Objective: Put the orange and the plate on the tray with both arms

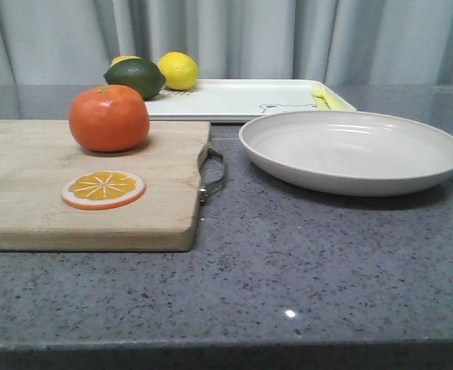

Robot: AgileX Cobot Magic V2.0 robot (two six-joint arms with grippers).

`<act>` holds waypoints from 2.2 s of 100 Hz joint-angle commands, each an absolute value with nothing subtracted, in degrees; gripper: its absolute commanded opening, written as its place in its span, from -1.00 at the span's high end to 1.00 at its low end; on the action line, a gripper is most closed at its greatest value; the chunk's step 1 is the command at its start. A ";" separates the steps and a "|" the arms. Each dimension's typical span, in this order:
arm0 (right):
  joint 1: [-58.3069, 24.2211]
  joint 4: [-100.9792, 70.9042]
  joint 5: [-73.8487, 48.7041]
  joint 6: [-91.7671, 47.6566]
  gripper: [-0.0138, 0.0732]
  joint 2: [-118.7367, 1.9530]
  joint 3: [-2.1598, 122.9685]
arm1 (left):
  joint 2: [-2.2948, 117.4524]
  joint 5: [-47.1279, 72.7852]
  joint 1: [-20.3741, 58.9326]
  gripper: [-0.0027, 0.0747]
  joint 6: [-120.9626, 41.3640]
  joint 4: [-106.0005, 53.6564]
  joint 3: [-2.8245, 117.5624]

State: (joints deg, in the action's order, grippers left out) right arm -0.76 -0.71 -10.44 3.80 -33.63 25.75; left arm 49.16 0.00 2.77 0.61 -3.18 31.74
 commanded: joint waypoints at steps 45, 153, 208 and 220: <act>-0.28 -0.70 -6.00 3.58 0.82 -34.05 27.96 | 63.79 1.67 20.20 -0.78 1.07 -5.38 46.05; -0.28 -0.70 -5.48 3.58 0.82 -34.05 27.96 | 88.75 33.75 26.99 -0.72 1.07 -11.87 71.40; -0.28 -0.70 -5.59 3.58 0.82 -34.05 27.96 | 88.75 35.93 27.82 0.14 0.58 -13.50 74.38; -0.28 -0.70 -5.59 3.58 0.82 -34.05 27.96 | 89.21 35.93 30.16 0.14 0.58 -13.50 77.78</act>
State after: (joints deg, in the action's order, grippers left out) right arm -0.76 -0.76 -10.34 3.80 -33.63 25.75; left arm 91.00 38.25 28.30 0.62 -12.13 73.92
